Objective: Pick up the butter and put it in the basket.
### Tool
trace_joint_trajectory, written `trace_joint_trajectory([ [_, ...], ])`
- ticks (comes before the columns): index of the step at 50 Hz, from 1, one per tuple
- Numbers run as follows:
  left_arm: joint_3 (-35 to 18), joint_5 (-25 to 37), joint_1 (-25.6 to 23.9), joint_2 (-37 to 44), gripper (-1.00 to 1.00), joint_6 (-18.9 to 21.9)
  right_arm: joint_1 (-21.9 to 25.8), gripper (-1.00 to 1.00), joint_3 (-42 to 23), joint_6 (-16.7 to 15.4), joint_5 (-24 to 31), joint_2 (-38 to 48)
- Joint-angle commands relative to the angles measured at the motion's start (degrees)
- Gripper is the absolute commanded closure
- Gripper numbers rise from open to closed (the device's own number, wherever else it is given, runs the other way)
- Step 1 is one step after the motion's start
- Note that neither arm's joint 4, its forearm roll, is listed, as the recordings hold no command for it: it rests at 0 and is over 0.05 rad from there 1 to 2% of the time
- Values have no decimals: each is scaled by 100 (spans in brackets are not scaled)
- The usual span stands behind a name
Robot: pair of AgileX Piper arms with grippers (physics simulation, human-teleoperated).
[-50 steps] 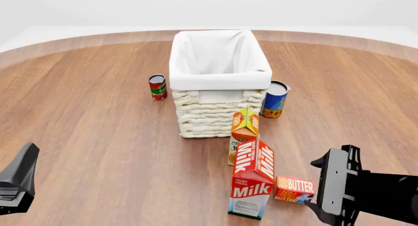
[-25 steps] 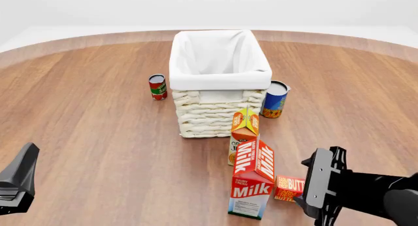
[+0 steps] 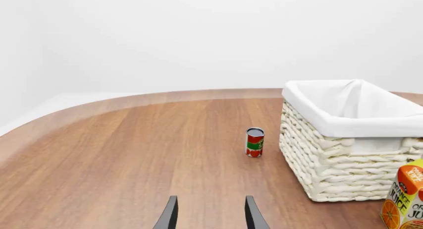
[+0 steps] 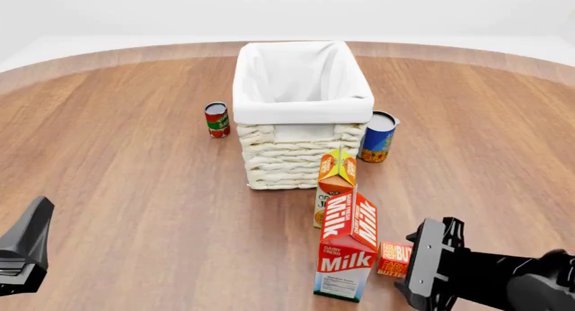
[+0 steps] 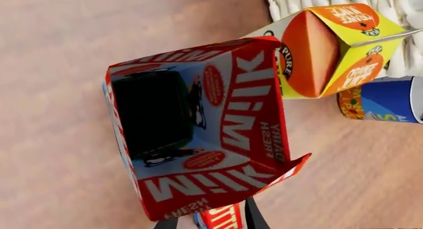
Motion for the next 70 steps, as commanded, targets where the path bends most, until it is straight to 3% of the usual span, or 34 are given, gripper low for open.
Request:
trace_joint_trajectory([
  [1,0,0,0,0,-100,0,95,-100,122,123,-463,350],
  [5,0,0,0,0,-100,0,144,-100,193,160,-627,402],
  [6,0,0,0,0,-100,0,131,100,189,151,-658,405],
  [19,0,0,0,0,-100,0,134,100,181,143,-684,350],
  [27,0,0,0,0,-100,0,98,100,154,109,-370,-7],
  [36,0,0,0,0,-100,0,-65,100,206,-20,527,-1124],
  [43,0,0,0,0,-100,0,-266,100,70,-126,1707,-2390],
  [52,0,0,0,0,-100,0,-464,100,-115,-251,2704,-3493],
  [59,0,0,0,0,-100,0,-483,100,-579,-157,3500,-4172],
  [64,0,0,0,0,-100,0,-397,100,-1037,142,3926,-4628],
  [70,0,0,0,0,-100,0,-312,100,-1313,340,4098,-4956],
])
